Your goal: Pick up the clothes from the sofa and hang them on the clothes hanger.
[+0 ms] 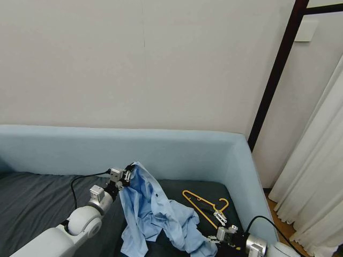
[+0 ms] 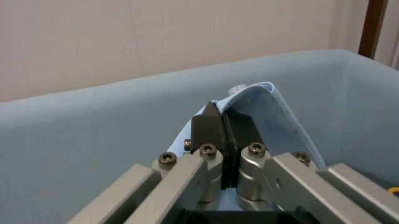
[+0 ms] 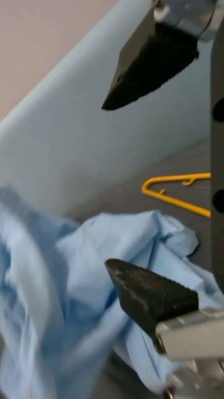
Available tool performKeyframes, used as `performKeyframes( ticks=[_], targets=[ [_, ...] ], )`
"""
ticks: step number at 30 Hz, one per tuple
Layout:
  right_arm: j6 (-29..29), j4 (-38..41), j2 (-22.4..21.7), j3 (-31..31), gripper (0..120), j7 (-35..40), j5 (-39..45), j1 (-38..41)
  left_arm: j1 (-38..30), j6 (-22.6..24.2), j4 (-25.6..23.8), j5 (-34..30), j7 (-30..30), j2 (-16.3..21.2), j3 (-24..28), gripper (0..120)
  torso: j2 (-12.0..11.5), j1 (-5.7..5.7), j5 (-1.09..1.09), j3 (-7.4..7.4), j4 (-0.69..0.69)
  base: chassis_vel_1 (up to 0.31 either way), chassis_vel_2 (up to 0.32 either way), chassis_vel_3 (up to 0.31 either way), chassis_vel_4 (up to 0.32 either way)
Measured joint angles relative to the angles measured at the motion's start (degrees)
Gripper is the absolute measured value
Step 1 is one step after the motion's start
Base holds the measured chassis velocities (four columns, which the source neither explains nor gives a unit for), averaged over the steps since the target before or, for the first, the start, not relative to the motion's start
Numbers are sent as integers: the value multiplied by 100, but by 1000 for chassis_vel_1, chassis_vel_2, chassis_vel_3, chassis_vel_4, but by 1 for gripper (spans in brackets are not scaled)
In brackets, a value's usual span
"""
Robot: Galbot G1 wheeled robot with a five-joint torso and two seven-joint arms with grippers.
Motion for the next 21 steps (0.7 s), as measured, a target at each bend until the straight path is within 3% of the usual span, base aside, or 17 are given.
performKeyframes(
  ticks=[7,9,14,21],
  targets=[
    [-1397,250,230,282,100,141,2356,-61,250,-109,-107,137,60,-21,-20,0,0,0,0,0,1,0,0,0,0],
    [-1528,225,268,270,100,125,2528,-6,265,-127,-110,145,75,-17,-23,0,0,0,-1,0,1,0,0,0,0],
    [-2531,-181,606,-72,100,78,3382,653,433,-303,-215,71,162,37,-103,0,0,0,0,1,1,0,0,0,0],
    [-3356,-769,951,-595,100,314,3770,1486,733,-289,-450,-240,64,-81,-245,0,0,0,0,1,2,0,0,0,0]
  ],
)
